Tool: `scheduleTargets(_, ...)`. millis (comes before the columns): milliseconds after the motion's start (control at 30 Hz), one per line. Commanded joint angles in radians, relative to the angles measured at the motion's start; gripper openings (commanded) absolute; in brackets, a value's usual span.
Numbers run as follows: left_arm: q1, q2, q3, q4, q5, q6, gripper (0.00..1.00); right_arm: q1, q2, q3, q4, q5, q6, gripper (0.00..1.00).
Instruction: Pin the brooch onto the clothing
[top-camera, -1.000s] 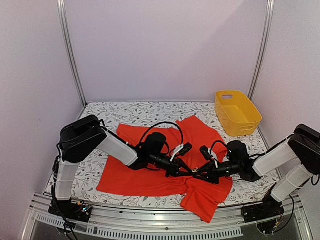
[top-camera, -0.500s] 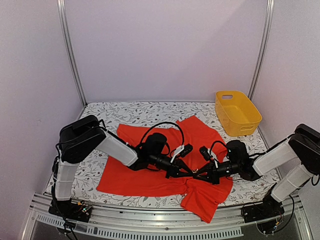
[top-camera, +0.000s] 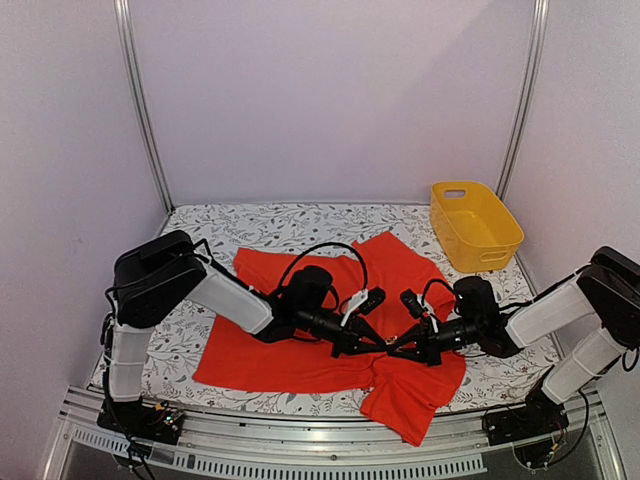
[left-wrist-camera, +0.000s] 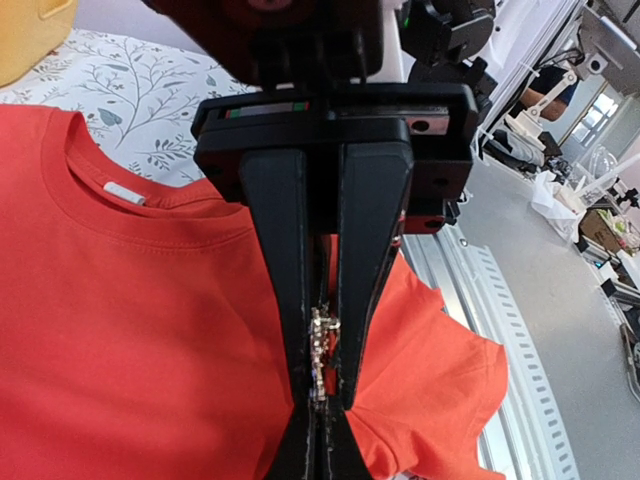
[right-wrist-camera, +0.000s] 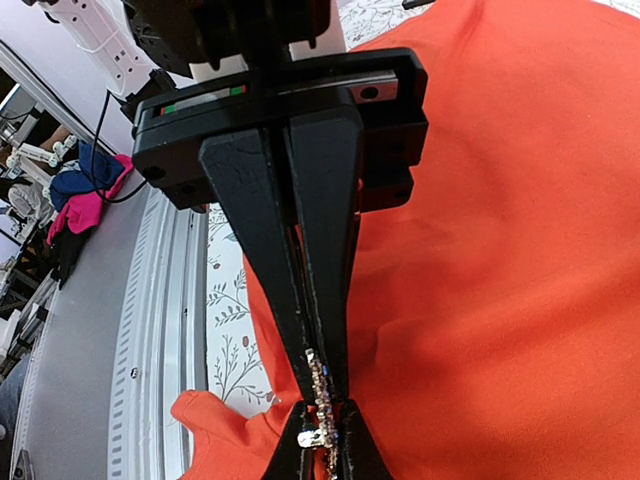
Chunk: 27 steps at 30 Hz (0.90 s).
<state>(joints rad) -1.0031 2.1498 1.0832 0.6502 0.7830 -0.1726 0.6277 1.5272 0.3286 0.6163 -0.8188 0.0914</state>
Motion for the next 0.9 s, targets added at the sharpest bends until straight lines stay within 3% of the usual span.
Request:
scheduleTargets(0, -0.033, -0.047, -0.017, 0.02, 0.053, 0.02, 0.0, -0.027, -0.01, 0.013, -0.012, 0.034, 0.004, 0.1)
scheduleTargets(100, -0.032, -0.048, -0.02, 0.017, 0.048, 0.025, 0.0, -0.028, -0.031, 0.007, -0.012, 0.029, 0.007, 0.2)
scheduleTargets(300, -0.032, -0.052, -0.021, 0.014, 0.047, 0.027, 0.0, -0.028, -0.04, 0.002, -0.011, 0.018, 0.005, 0.21)
scheduleTargets(500, -0.029, -0.054, -0.026, 0.008, 0.041, 0.03, 0.0, -0.028, -0.051, -0.017, 0.008, -0.002, 0.016, 0.32)
scheduleTargets(867, -0.026, -0.054, -0.032, 0.008, 0.031, 0.031, 0.0, -0.028, -0.103, -0.05, 0.053, -0.02, 0.025, 0.42)
